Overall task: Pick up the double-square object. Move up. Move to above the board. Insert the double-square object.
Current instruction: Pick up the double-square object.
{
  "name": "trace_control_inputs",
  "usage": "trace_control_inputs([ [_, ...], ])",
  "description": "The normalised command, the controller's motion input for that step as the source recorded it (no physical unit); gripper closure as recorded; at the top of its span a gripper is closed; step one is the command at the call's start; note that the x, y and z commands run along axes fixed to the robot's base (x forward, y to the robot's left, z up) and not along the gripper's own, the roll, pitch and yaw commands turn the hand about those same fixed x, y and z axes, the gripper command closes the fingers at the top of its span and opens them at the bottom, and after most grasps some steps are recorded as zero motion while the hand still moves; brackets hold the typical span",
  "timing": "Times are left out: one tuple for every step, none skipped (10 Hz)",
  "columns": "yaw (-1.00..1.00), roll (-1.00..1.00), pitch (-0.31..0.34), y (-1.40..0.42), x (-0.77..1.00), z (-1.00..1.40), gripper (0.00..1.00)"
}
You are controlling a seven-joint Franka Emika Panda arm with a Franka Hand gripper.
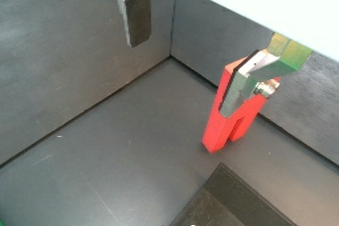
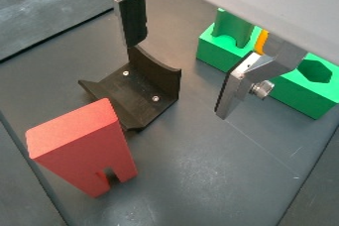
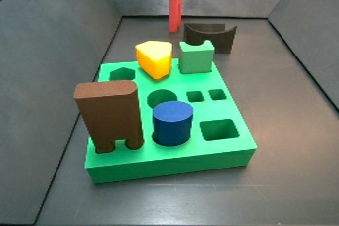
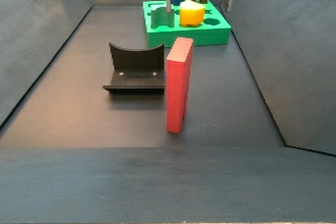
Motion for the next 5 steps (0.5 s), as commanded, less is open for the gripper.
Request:
trace_control_inputs([
  [0.0,0.07,0.017,-0.01,0.0,0.0,0.0],
  [-0.47,0.0,0.147,0.44,0.43,-0.27,0.0],
  [-0.57,0.0,0.083,0.36,0.52,-0.32,0.0],
  [-0.62,0.0,0.086,0.36,0.45,-0.47,0.0],
  [-0.64,0.0,0.057,0.38,0.25,-0.56,0.0],
])
